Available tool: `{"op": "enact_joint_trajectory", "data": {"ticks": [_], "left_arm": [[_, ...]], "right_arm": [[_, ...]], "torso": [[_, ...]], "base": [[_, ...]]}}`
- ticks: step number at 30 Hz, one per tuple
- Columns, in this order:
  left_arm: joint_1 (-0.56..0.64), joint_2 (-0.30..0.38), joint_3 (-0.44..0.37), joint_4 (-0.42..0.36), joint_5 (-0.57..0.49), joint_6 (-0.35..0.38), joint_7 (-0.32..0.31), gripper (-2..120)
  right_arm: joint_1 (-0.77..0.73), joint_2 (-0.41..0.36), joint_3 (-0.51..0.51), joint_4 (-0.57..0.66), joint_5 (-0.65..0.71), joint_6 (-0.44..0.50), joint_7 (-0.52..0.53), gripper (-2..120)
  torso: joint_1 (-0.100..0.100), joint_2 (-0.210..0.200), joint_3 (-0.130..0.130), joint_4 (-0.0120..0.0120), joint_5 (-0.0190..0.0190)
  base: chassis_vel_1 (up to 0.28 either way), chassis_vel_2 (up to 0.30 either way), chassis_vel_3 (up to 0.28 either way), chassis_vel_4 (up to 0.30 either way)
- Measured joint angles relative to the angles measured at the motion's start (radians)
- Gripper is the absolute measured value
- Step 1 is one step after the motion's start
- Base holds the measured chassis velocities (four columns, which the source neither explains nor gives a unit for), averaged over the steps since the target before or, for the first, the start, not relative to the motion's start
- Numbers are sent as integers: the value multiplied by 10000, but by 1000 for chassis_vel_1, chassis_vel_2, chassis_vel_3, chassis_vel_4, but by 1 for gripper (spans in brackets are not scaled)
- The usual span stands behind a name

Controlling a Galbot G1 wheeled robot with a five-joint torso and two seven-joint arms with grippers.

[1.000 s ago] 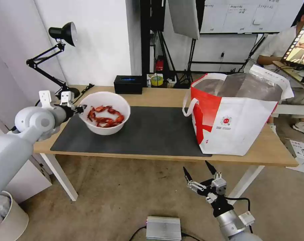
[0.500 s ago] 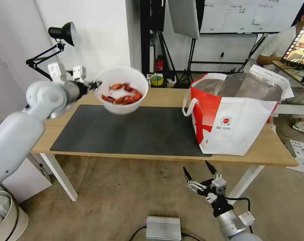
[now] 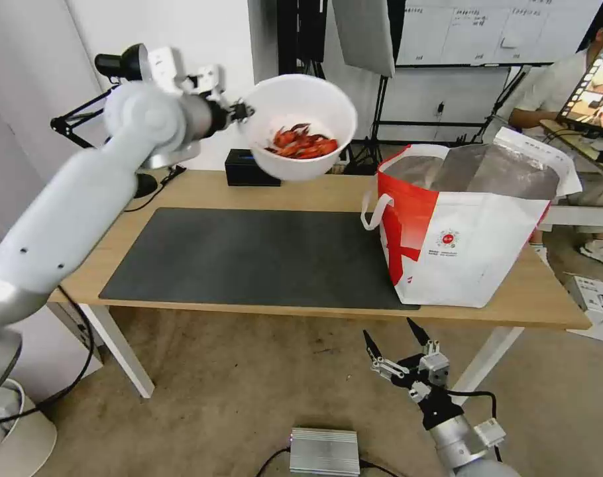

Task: Pick up the trash from the table and place it into the takeout bag.

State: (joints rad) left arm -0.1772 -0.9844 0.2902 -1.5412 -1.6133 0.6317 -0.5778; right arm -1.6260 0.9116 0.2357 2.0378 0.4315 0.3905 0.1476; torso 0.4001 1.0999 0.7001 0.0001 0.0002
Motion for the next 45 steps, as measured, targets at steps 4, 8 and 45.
{"op": "enact_joint_trajectory", "data": {"ticks": [4,8,45], "left_arm": [[-453,-668,414,320,-155,2,-261,0],[-787,-1339,625,794,-194,6,-620,0],[-1069,-5183,1579,3119,448,-579,-2531,0]], "right_arm": [[0,0,0,0,0,0,0,100],[0,0,0,0,0,0,0,100],[0,0,0,0,0,0,0,100]], "torso": [[0,0,0,-3,2],[0,0,0,-1,1],[-1,1,-1,-2,0]], "base": [[0,0,0,0],[0,0,0,0],[0,0,0,0]]}}
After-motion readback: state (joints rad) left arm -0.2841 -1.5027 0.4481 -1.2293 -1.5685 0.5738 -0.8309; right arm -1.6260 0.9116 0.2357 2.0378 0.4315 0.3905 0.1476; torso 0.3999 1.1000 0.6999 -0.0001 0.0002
